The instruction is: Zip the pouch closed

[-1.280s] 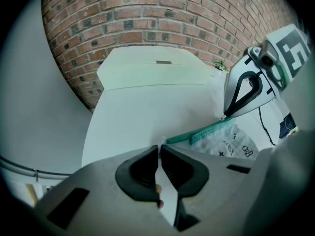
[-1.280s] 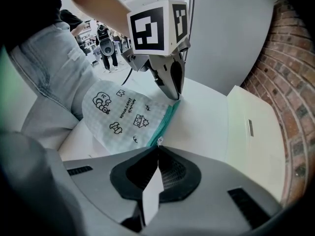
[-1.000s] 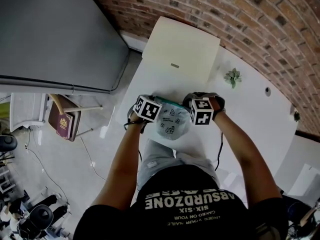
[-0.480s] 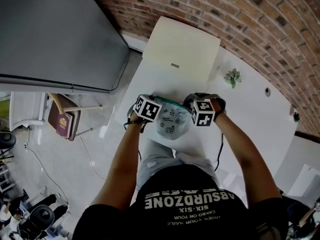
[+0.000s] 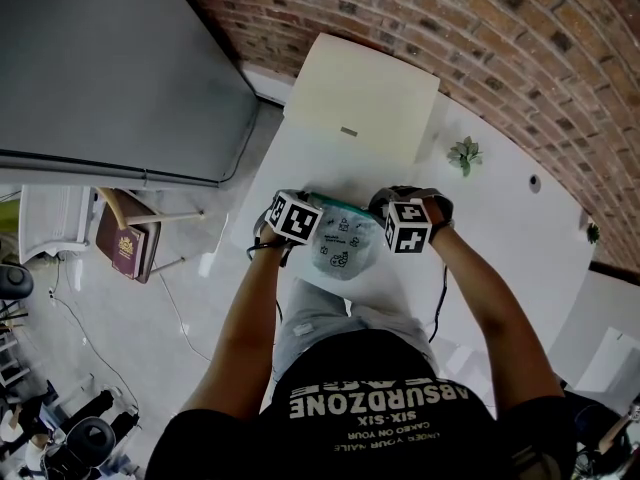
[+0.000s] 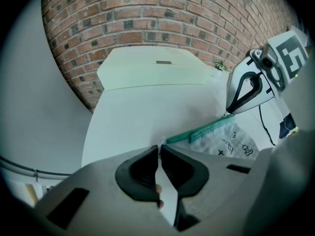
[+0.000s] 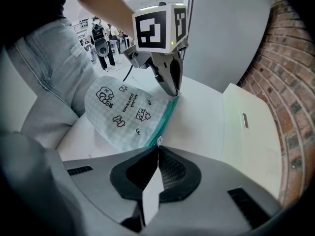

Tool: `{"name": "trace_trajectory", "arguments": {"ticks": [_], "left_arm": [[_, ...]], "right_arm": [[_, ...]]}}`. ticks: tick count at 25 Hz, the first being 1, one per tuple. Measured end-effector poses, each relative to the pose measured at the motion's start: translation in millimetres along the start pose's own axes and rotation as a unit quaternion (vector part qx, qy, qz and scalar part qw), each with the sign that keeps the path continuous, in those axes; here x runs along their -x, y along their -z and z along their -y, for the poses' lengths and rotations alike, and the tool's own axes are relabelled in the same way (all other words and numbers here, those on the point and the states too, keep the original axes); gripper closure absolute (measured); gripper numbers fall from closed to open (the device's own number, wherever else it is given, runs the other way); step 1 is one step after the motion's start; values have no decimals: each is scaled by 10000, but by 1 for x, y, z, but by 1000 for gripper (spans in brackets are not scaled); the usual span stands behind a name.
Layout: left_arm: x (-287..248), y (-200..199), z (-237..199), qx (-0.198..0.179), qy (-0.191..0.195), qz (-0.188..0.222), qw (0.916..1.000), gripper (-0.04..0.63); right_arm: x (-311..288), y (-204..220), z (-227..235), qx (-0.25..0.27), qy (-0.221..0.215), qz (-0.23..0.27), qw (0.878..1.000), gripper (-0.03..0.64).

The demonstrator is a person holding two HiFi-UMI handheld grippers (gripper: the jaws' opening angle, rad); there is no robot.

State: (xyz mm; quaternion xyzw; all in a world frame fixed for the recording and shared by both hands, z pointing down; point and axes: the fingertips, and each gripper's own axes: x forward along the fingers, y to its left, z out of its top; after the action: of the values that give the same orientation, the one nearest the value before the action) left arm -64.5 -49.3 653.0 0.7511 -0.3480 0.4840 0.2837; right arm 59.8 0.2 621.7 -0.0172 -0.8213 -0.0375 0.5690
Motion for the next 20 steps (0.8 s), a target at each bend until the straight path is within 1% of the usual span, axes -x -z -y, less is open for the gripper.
{"name": "trace_trajectory", "arguments": {"ticks": [7, 11, 20], "left_arm": [[0, 0, 0, 3, -3, 1, 10000, 571], [0, 0, 1, 5, -1, 12, 10000, 571], [-1, 0, 0, -2, -14, 20, 10000, 571]], "right_arm": [[2, 0, -1, -21, 2, 1, 10000, 615], [1, 10, -3, -53, -28, -97, 9999, 615], [3, 21, -7, -190, 0, -81, 9998, 615]]}}
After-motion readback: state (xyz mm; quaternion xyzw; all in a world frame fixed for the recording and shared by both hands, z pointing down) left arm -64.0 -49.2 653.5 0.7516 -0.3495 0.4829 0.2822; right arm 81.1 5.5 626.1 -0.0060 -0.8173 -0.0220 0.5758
